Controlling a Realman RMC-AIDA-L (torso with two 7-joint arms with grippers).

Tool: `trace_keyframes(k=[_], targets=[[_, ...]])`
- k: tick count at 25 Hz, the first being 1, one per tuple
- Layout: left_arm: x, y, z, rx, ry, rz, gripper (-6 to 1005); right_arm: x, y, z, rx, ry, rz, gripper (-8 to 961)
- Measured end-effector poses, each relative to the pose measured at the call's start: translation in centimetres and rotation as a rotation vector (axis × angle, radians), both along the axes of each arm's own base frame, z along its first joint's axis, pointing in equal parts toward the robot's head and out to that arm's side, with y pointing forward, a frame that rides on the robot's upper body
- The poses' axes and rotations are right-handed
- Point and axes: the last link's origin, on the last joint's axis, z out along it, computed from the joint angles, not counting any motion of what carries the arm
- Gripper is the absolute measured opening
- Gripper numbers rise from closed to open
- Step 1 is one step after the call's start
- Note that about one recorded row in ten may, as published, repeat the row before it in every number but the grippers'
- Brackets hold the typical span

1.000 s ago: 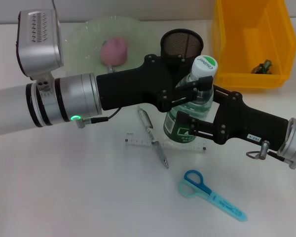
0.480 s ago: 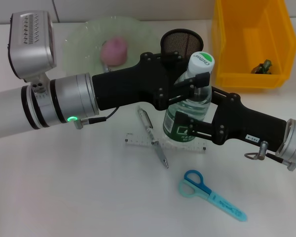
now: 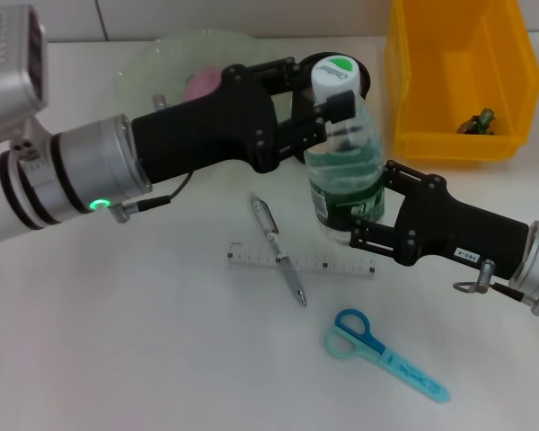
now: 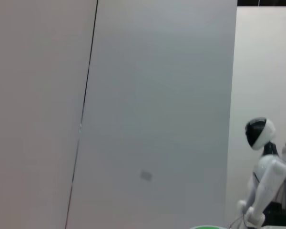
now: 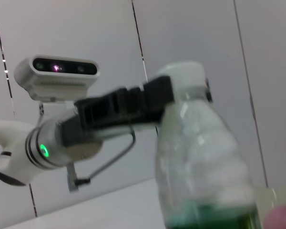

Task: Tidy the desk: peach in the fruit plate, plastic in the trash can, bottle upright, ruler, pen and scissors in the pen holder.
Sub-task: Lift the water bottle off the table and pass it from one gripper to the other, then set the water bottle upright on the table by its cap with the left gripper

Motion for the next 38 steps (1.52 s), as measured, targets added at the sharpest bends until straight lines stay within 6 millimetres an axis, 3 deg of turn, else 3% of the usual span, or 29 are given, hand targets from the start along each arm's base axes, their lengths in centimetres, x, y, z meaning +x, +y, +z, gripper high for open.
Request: trace_keyframes(k=[6,20,24,28,31,38], targets=[[0.5,0.2,1.9,0.018,-0.076,-0.015,439,0.4,0.1,-0.1,0.001,-0.023,-0.017,721],[0.2,0.2,3.1,0.048,-0.111,-0.01,439,1.5,-0.2,0.3,0.009,-0.045,-0.056,688],[-1.3,0.1,4.8,0.115,-0.142,0.041,439,2.2,-0.5,1.0,0.034,-0.037,-0.078,681],[-2.3,0.2,4.7,0.14,-0.118,0.088,439,2.9,-0.7,2.7,0.115,0.027,-0.128,681],[-4.1,0.2,4.4,0.194,-0.063,0.163,440,3.6,-0.9,4.0,0.19,0.078,-0.173,681],[-6.8,0.2,3.9,0.26,0.022,0.267,440,4.3,-1.0,5.0,0.254,0.108,-0.224,681]])
